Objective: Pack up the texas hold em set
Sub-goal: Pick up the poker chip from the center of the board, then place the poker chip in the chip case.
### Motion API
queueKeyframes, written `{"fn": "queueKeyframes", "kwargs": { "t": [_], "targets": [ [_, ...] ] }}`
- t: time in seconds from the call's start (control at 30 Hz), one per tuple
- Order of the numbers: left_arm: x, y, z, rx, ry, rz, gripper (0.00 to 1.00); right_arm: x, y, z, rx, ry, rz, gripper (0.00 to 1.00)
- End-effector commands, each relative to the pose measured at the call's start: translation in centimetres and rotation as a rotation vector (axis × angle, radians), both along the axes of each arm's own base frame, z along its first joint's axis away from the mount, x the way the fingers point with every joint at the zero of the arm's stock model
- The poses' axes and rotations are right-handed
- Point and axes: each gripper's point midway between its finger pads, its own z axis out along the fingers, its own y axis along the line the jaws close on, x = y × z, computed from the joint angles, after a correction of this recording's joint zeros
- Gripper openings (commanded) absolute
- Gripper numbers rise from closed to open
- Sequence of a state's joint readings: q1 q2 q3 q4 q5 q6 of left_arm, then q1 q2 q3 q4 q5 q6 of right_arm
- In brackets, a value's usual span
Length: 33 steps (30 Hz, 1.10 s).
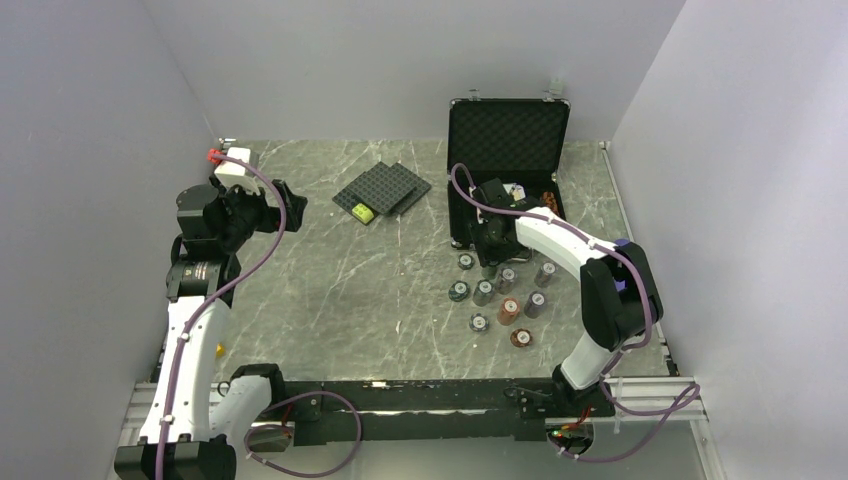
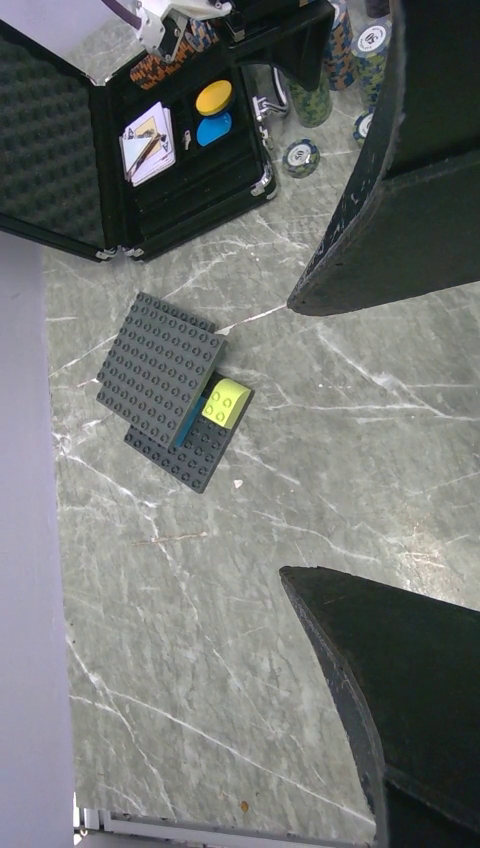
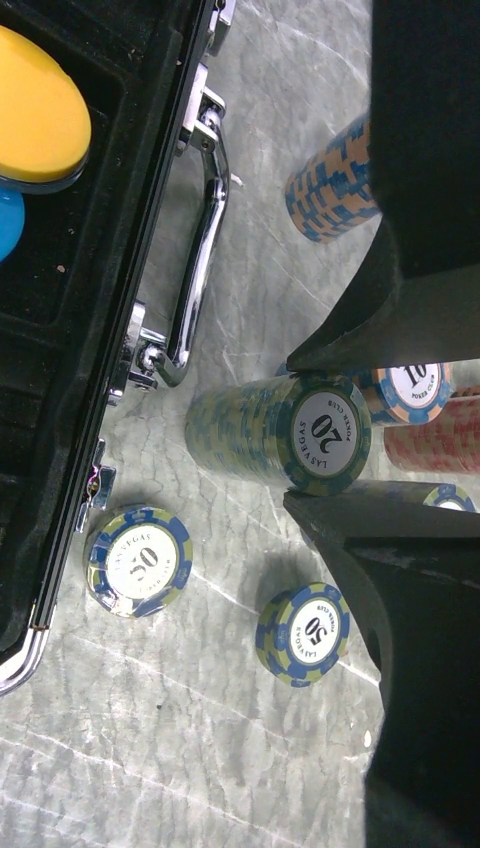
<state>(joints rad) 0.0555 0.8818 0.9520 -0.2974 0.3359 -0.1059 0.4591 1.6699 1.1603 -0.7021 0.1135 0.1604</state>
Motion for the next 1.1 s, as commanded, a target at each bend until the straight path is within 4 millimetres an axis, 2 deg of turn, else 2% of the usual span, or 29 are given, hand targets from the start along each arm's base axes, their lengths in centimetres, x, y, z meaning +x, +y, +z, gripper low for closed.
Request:
{"fn": "queueKeyframes", "kwargs": {
  "t": [0.0,0.2,0.43,0.57,0.7,0.87,1.07],
  "targets": [
    [0.1,0.0,0.5,0.008,-0.026,0.0,0.99,1.6,0.4,3.8,0.03,-0.111,-0.031,0.0],
    [0.1,-0.1,0.6,0.007,-0.031,-0.007,0.99,4.7,1.3,10.4,0.143,-0.355,-0.088,0.0],
    [0.0,0.0,0.7,0.014,-0.039,0.0,1.0,9.4,3.3,14.0,0.3,-0.643,-0.141,0.0],
    [0.0,0.2,0.7,0.019,-0.041,0.006,0.99,11.6,3.8,14.5,0.348,-0.78,-0.181,0.0],
    [0.0,0.2,0.8,0.021,-0.044,0.008,0.99,12.9,3.7,14.1,0.374,-0.892,-0.236,0.0],
    [0.1,0.1,0.6,0.018,-0.041,0.002,0.99,13.4,4.6,13.8,0.433,-0.993,-0.242,0.0],
    [0.2,0.2,0.5,0.023,-0.04,0.005,0.99,14.0,6.3,12.0,0.418,-1.002,-0.213,0.0]
  ]
}}
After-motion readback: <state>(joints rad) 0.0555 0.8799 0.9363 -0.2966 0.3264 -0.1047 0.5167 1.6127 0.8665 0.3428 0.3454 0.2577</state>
